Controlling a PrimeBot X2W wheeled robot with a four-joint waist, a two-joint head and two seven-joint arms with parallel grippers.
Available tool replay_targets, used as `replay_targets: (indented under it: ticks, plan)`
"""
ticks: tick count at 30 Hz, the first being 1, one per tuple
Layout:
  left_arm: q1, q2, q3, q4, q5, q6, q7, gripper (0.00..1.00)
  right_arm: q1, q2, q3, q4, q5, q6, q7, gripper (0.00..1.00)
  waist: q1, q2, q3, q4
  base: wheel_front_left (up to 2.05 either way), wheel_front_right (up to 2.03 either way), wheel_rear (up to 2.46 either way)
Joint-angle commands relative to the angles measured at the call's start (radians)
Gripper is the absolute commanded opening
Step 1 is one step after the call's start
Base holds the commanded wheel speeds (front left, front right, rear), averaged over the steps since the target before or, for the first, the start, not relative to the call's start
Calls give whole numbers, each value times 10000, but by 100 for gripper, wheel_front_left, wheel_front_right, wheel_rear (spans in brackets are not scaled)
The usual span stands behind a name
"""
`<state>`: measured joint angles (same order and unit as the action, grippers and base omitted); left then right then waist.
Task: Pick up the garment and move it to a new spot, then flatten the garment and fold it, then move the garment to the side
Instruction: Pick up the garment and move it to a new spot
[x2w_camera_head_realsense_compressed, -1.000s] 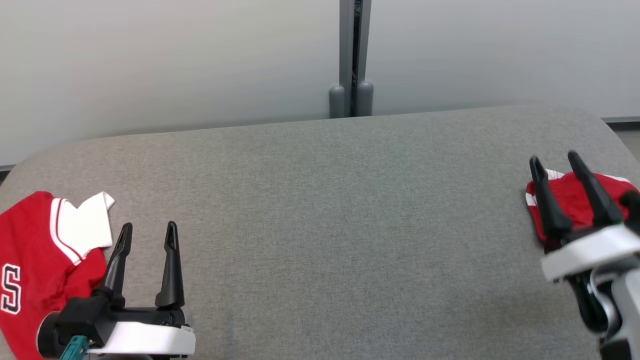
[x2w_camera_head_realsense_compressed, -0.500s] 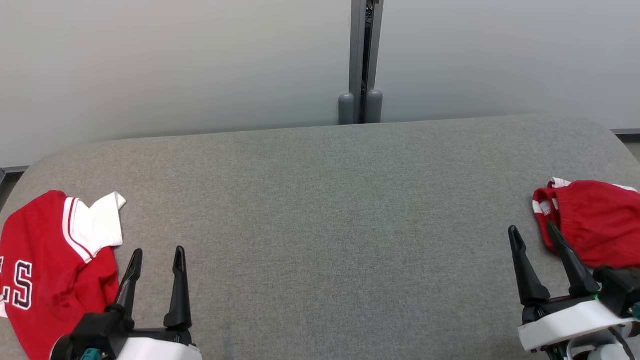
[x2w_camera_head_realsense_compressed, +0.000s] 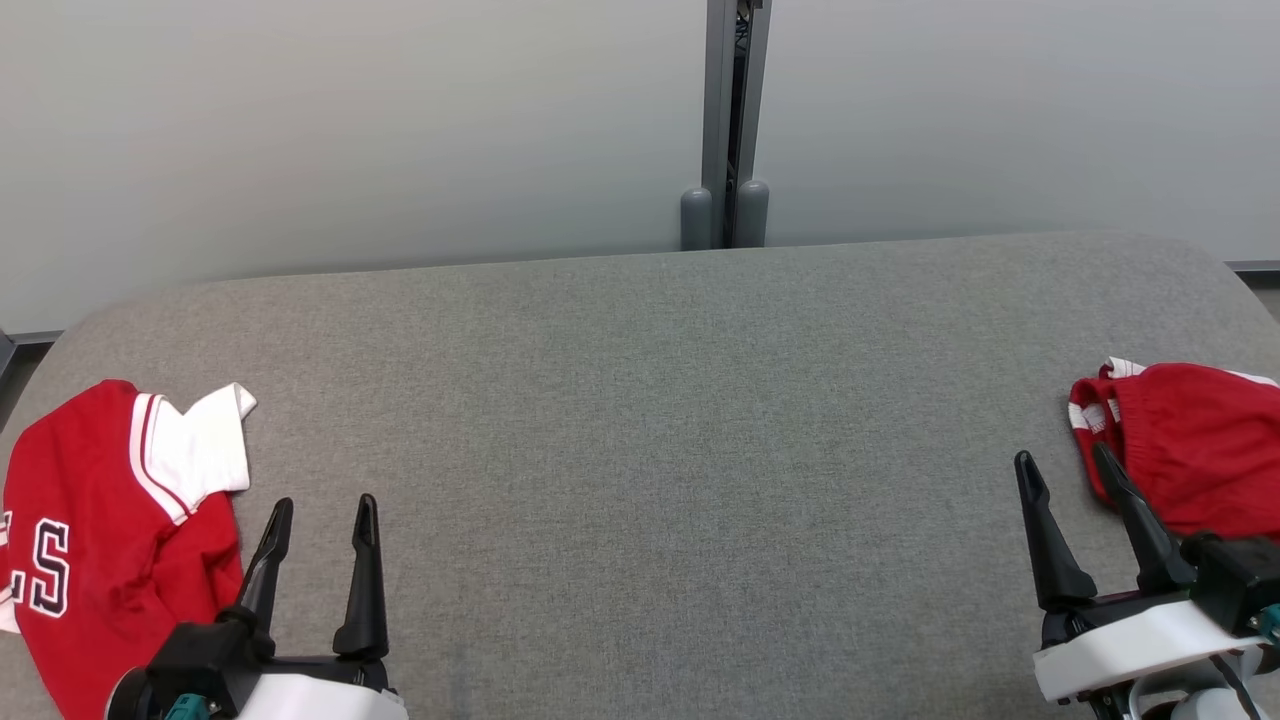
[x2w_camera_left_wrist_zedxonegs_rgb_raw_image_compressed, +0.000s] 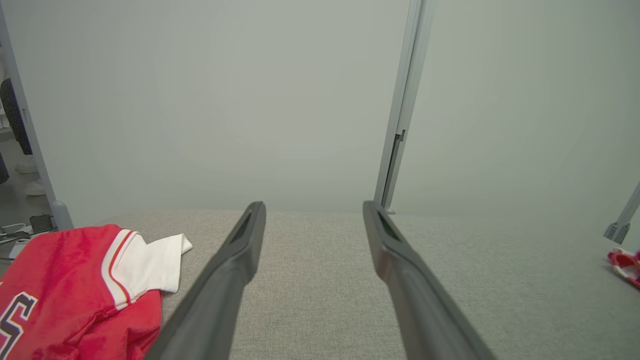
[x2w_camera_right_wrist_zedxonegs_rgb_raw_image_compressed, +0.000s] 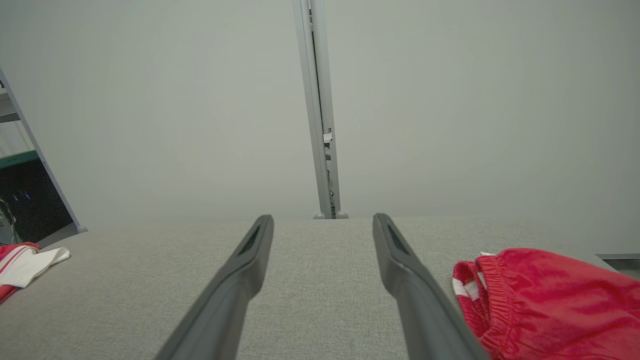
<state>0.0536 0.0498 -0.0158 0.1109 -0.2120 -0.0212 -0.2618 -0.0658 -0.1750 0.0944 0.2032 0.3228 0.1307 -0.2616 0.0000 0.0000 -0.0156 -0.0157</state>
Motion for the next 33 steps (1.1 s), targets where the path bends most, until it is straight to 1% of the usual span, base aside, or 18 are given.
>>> replay_targets:
  ticks: [1, 10, 16, 22, 33]
  plan:
    - [-155, 23, 0, -9, -9, -39, -44, 100, 34, -14, -53, -19, -61, 3, -46, 100, 0, 0, 2, 1, 0, 0, 0]
    - [-220, 23, -66, 7, -43, 10, -44, 100, 80, -9, -93, 90, -89, 3, -46, 100, 0, 0, 3, 97, 0, 0, 0]
    - [-253, 29, 59, 95, -7, 19, -44, 100, 80, 46, -35, 37, -84, 3, -47, 100, 0, 0, -24, 497, 0, 0, 0]
    - [-365, 31, 223, 180, 91, -53, -46, 100, -6, 60, 223, 121, 48, 3, -47, 100, 0, 0, 45, 1397, 0, 0, 0]
    - [-457, 23, 264, 123, -54, 57, -44, 100, -494, 75, 1013, 386, 304, 3, -36, 100, 0, 0, 244, 3309, 0, 0, 0]
